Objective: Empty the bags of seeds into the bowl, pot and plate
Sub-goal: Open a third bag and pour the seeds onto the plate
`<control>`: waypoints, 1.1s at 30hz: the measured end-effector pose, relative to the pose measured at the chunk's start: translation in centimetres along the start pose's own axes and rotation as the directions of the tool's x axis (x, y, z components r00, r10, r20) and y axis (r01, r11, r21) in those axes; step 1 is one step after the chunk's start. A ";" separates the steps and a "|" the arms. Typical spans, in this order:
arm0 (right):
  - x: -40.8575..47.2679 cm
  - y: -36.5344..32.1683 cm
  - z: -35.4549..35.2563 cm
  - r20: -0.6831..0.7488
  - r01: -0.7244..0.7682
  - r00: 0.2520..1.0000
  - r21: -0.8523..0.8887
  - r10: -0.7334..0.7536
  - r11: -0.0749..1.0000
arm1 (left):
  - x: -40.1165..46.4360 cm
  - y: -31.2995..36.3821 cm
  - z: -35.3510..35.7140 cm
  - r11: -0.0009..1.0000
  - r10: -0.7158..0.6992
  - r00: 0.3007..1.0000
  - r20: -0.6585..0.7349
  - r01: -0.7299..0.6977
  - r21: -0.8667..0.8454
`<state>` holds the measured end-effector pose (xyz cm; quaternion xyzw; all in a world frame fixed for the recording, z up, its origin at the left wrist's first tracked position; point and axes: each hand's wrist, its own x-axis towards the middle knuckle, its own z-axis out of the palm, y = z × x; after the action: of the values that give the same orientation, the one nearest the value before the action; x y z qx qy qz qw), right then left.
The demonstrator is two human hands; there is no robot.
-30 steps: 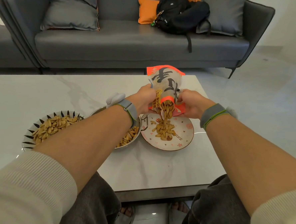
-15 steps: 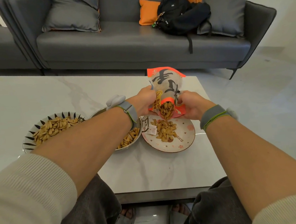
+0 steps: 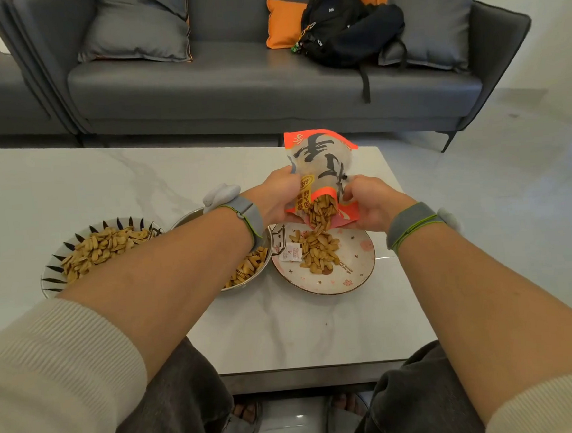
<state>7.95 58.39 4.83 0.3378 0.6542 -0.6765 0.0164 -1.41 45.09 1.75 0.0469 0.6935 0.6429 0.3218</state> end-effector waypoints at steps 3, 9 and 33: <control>-0.3 0.0 0.1 0.007 -0.019 1.000 0.008 0.019 1.000 | 0.1 0.0 -0.2 1.000 0.003 1.000 -0.007 -0.003 0.000; -0.7 -0.3 -0.1 0.064 -0.009 0.998 0.054 0.006 0.999 | 0.7 0.0 -0.1 0.998 0.007 1.000 0.010 -0.006 -0.056; -0.3 -0.1 -0.4 0.019 -0.022 1.000 0.058 0.021 0.998 | 0.1 -0.3 0.2 0.992 0.044 0.999 -0.026 -0.047 -0.117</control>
<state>8.28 58.65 5.12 0.3387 0.6302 -0.6983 0.0198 -1.28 45.29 1.48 0.0361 0.6569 0.6902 0.3013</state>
